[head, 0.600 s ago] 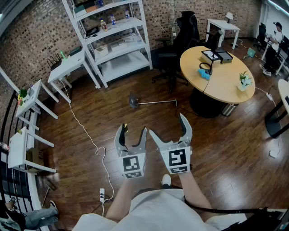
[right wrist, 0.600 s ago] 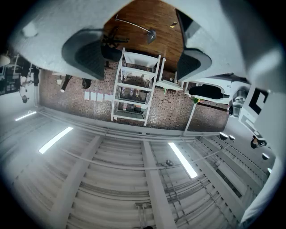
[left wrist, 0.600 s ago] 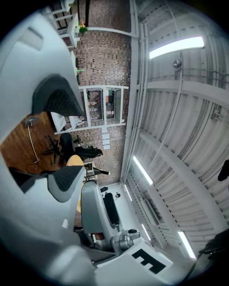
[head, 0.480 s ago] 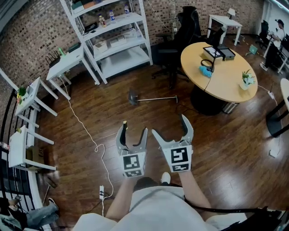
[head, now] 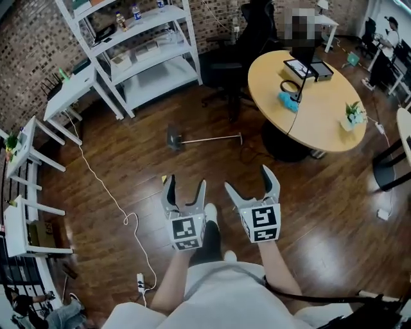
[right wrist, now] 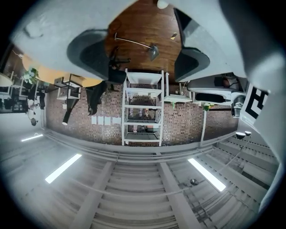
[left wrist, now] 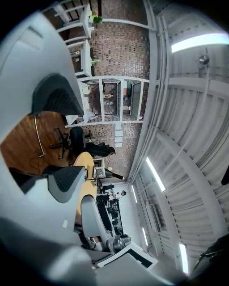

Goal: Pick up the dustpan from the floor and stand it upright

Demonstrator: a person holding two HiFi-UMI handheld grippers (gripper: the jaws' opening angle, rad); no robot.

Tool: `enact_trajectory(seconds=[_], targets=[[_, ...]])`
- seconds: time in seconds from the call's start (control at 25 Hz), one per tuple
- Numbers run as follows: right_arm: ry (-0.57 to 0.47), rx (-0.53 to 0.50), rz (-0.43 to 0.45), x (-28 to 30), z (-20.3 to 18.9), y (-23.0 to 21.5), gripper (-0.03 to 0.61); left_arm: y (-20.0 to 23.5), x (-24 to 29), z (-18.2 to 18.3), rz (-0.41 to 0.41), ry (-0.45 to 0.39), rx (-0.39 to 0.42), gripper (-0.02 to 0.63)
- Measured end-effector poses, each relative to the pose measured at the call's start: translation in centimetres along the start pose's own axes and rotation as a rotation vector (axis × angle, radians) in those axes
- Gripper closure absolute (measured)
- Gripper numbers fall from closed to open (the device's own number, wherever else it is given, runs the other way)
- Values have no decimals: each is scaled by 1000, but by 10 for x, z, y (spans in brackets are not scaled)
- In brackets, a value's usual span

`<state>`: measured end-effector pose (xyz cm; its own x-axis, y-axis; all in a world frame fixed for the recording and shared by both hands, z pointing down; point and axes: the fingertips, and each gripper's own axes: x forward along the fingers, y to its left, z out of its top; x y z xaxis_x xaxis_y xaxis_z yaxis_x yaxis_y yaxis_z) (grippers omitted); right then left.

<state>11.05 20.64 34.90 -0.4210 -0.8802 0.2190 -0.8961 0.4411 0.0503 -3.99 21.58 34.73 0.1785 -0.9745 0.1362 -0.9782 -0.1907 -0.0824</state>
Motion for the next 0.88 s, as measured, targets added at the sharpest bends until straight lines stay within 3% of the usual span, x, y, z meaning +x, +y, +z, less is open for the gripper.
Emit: enact_trajectory(seconds=[0.24, 0.4, 0.68, 0.88], targets=[[50, -24, 40, 110, 15, -31, 172, 37, 115, 2, -34, 17, -30, 252], [106, -7, 56, 201, 12, -53, 188, 61, 197, -7, -85, 44, 9, 268], [325, 38, 69, 308, -62, -82, 204, 99, 301, -72, -137, 201, -82, 270], [447, 81, 81, 382, -134, -116, 218, 106, 370, -128, -163, 316, -88, 270]])
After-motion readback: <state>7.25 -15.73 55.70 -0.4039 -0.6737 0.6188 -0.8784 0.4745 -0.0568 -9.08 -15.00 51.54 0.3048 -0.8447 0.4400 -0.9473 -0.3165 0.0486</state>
